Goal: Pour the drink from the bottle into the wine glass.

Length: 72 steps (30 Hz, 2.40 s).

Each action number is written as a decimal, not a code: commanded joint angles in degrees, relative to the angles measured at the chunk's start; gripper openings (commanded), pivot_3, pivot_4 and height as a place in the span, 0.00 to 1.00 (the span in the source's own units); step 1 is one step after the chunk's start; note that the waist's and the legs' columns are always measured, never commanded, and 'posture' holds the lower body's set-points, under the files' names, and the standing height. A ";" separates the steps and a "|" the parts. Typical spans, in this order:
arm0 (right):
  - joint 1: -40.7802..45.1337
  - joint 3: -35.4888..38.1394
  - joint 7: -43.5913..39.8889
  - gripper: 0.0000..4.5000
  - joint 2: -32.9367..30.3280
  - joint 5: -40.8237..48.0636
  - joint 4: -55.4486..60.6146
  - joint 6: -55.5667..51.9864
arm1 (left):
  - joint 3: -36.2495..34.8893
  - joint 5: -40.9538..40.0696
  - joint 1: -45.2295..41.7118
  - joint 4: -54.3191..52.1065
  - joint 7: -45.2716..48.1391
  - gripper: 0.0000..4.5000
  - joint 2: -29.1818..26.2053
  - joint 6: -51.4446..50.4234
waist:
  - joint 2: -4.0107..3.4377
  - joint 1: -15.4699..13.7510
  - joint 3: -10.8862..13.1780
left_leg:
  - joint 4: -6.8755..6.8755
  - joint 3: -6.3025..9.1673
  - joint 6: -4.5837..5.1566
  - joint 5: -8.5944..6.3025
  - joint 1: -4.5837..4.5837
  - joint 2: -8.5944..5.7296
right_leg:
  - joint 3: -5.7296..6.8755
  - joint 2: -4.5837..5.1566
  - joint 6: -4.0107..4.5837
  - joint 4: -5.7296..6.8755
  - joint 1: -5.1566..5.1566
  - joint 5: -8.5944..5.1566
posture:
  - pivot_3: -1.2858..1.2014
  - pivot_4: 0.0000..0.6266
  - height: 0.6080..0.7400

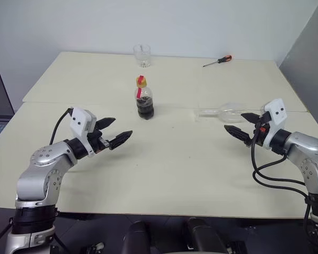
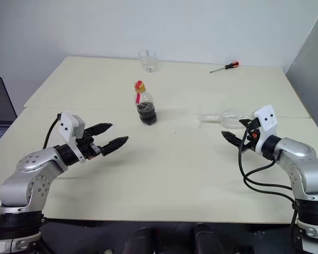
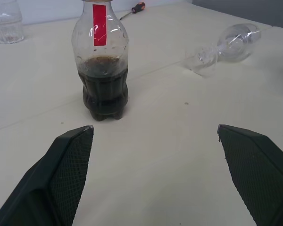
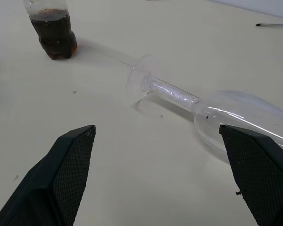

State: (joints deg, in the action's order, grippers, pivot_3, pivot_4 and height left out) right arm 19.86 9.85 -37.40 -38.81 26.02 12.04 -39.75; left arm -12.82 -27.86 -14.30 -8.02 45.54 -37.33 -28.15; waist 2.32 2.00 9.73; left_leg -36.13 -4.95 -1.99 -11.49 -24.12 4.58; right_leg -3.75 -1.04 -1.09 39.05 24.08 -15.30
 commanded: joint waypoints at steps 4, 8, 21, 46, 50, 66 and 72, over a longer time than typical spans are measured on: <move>0.48 1.52 -0.48 1.00 -1.03 0.84 1.87 0.02 | -1.38 -0.40 -0.49 -1.10 -0.82 0.99 -0.12 0.66 | 0.00 0.00 0.00 | 0.00 0.00 0.00 0.00 0.00 0.00 | 0.00 0.00 0.00 0.00 0.00 0.00 | 0.52 0.24 1.00; 0.27 1.54 -1.61 1.00 -0.98 2.30 3.03 -0.81 | -1.39 0.39 -0.66 0.42 -2.67 0.99 0.68 1.14 | 0.00 0.00 0.00 | 0.00 0.00 0.00 0.00 0.00 0.00 | 0.00 0.00 0.00 0.00 0.00 0.00 | 0.52 0.24 1.00; 4.45 -6.27 -0.51 1.00 4.59 8.54 13.60 -7.43 | 6.33 13.27 -5.72 13.27 -19.51 0.99 17.83 13.82 | 0.03 -0.17 -0.02 | -0.02 0.07 0.00 0.00 -0.08 0.00 | -0.01 -0.06 0.01 -0.01 -0.01 0.01 | 0.52 0.24 1.00; 1.31 -11.73 3.52 1.00 6.80 6.73 17.74 -7.65 | 7.22 17.29 -27.66 48.27 -16.91 0.99 22.26 35.55 | 0.05 -0.24 -0.03 | -0.11 0.05 0.01 0.01 -0.25 -0.03 | 0.29 -0.05 -0.01 -0.02 0.00 0.01 | 0.52 0.24 1.00; 1.20 -10.95 4.20 1.00 6.98 7.03 17.70 -7.51 | 7.01 17.85 -30.12 52.58 -17.43 0.99 22.63 38.33 | 0.06 -0.22 -0.03 | -0.16 0.05 0.01 0.01 -0.26 -0.04 | 0.29 -0.06 -0.01 -0.01 0.00 0.01 | 0.52 0.24 1.00; -0.11 -8.45 5.24 1.00 6.74 7.90 18.90 -8.36 | 5.84 18.97 -39.20 71.39 -14.60 0.99 22.90 46.92 | 0.06 -0.23 -0.02 | -0.20 0.08 0.01 0.01 -0.35 -0.04 | 0.37 -0.06 -0.01 -0.02 0.03 0.01 | 0.52 0.24 1.00; -0.45 -6.94 6.06 1.00 6.67 9.41 20.53 -10.03 | 5.77 20.35 -42.16 76.11 -15.14 0.99 23.90 48.64 | 0.06 -0.27 -0.02 | -0.30 0.16 0.01 0.00 -0.46 -0.04 | 0.51 -0.05 -0.01 -0.02 0.02 0.01 | 0.52 0.24 1.00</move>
State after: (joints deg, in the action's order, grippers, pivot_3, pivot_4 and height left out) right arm 19.41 1.10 -31.74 -31.61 34.46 30.10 -49.59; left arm -6.73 -8.09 -54.72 67.76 30.68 -13.59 19.07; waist 2.38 1.73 9.70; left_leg -36.44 -4.79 -1.99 -11.49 -24.58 4.54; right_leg -3.25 -1.10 -1.11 39.03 24.10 -15.29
